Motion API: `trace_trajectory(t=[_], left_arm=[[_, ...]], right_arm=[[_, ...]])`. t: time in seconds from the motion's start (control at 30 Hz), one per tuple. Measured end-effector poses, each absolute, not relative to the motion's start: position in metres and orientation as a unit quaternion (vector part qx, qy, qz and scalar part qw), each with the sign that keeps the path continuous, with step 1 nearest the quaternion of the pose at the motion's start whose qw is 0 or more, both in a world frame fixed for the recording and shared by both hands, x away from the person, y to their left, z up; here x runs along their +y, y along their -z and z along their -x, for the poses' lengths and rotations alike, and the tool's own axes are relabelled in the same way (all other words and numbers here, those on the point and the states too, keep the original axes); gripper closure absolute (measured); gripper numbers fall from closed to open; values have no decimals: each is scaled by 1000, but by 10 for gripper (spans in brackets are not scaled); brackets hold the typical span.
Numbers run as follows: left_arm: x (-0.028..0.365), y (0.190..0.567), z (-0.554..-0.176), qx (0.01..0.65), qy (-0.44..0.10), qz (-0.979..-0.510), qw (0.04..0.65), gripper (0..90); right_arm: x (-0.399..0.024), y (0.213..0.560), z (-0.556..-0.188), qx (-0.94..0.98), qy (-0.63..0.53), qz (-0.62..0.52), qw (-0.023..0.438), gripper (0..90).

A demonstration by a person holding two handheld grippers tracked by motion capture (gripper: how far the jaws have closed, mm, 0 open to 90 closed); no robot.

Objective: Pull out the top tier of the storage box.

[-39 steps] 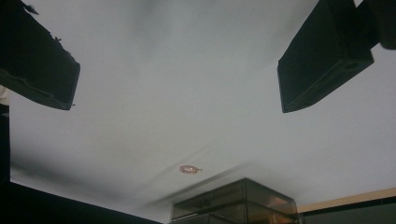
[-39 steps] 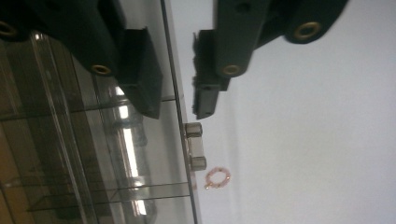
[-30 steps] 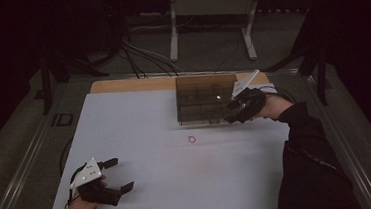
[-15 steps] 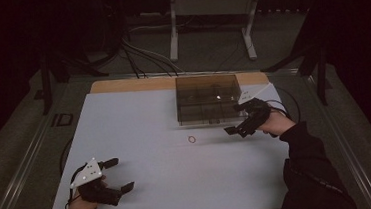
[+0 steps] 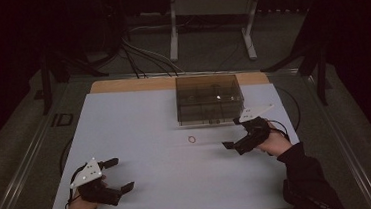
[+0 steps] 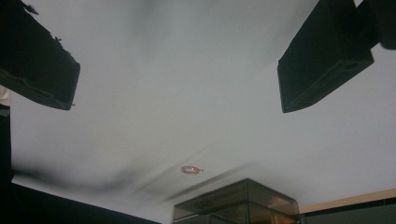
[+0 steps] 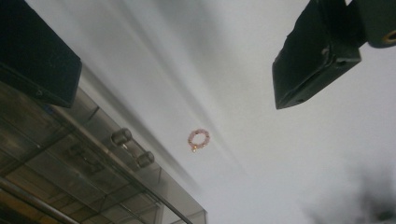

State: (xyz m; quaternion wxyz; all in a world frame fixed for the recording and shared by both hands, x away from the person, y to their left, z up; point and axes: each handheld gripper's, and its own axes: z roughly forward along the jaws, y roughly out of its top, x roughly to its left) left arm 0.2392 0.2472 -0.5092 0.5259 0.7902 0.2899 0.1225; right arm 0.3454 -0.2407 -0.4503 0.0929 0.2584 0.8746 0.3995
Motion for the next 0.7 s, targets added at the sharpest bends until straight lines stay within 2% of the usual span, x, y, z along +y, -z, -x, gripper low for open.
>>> trace_trajectory(t=[0.7], left_arm=[[247,508,-239,286,-123,-790,528,0]], right_arm=[[-236,497,-309,850,-407,-317,109,19]])
